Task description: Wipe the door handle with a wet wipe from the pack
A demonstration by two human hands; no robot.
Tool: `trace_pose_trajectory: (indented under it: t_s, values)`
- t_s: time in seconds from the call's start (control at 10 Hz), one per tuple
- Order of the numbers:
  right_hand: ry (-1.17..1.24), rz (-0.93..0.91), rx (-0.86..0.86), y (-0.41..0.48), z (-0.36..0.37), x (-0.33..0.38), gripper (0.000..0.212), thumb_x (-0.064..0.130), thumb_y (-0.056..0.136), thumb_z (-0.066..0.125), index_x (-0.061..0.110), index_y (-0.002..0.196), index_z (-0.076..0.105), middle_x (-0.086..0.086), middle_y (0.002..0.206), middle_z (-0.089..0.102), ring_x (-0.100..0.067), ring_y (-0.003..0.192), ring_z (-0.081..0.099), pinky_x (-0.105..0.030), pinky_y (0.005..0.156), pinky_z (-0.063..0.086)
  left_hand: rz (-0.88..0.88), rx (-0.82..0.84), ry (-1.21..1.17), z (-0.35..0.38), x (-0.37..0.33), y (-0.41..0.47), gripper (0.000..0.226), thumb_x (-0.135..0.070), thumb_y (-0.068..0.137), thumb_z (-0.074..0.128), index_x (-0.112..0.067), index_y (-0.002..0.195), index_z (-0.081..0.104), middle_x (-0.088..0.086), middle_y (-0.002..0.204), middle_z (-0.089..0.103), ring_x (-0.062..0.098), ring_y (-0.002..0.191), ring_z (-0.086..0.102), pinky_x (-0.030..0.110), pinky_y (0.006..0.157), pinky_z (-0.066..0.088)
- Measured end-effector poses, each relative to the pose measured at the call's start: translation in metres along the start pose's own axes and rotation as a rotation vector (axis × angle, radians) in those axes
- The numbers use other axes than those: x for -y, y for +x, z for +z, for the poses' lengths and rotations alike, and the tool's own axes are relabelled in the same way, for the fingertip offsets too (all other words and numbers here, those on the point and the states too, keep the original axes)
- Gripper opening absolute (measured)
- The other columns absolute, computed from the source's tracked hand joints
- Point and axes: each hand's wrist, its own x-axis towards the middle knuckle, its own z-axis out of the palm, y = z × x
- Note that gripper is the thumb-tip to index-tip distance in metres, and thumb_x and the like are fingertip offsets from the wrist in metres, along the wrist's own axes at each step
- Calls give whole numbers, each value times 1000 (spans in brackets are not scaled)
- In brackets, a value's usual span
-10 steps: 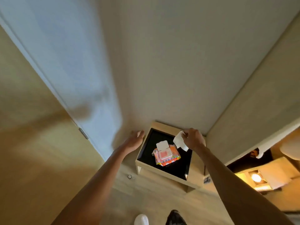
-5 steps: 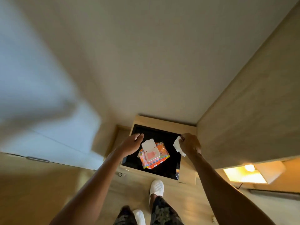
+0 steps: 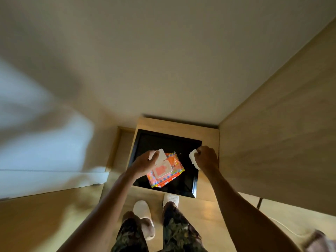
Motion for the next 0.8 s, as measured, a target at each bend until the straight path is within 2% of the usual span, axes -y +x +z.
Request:
trace_pose_trajectory:
  t_s: [0.1,0.2,0.3,0.4,0.6,0.7,0.8]
  values:
    - [-15,-10,6,11,11,-2,17,22,91,60,9,97,69,-14,96,71,-29,91,67,-28,68,48,-12,62,-40,7,5,13,60,-54,97,32,-18,144,37,13,125,62,22,103,67,49,90,55]
    - [-40,-13,17,22,27,-3,17,21,91,59,9,98,68,-15,97,70,-30,92,66,-30,70,50,-25,76,-21,14,12,27,60,-56,96,31,-22,145,35,12,125,62,19,101,68,44,87,58]
    - [-87,-15,35,30,41,-3,17,23,92,58,10,95,67,-15,95,69,-31,91,67,-38,75,56,-40,77,36,23,16,34,62,-57,96,32,-21,146,34,13,126,62,17,98,69,42,83,59]
    - [-117,3,54,31,47,-5,20,27,93,59,10,95,69,-12,92,71,-27,88,68,-35,73,57,-27,66,129,25,20,38,63,-56,96,34,-19,147,34,14,131,59,17,97,68,37,79,59]
    - [-112,8,55,17,31,0,19,24,93,57,10,96,70,-11,94,71,-26,89,68,-26,64,47,-34,91,153,8,9,20,63,-51,98,33,-14,149,28,17,126,61,21,102,68,43,83,58]
    - [-115,-41,91,1,16,14,21,26,95,54,13,104,68,-10,101,71,-25,95,68,-28,68,52,-15,75,202,-8,0,-2,63,-50,99,33,-12,149,28,18,128,61,22,106,66,38,86,56]
    - [-109,-116,139,-25,3,33,33,32,97,52,14,123,60,-10,119,67,-26,110,62,-33,86,51,20,28,303,-19,-9,-29,62,-49,99,33,-12,149,28,16,122,65,21,104,66,30,77,54]
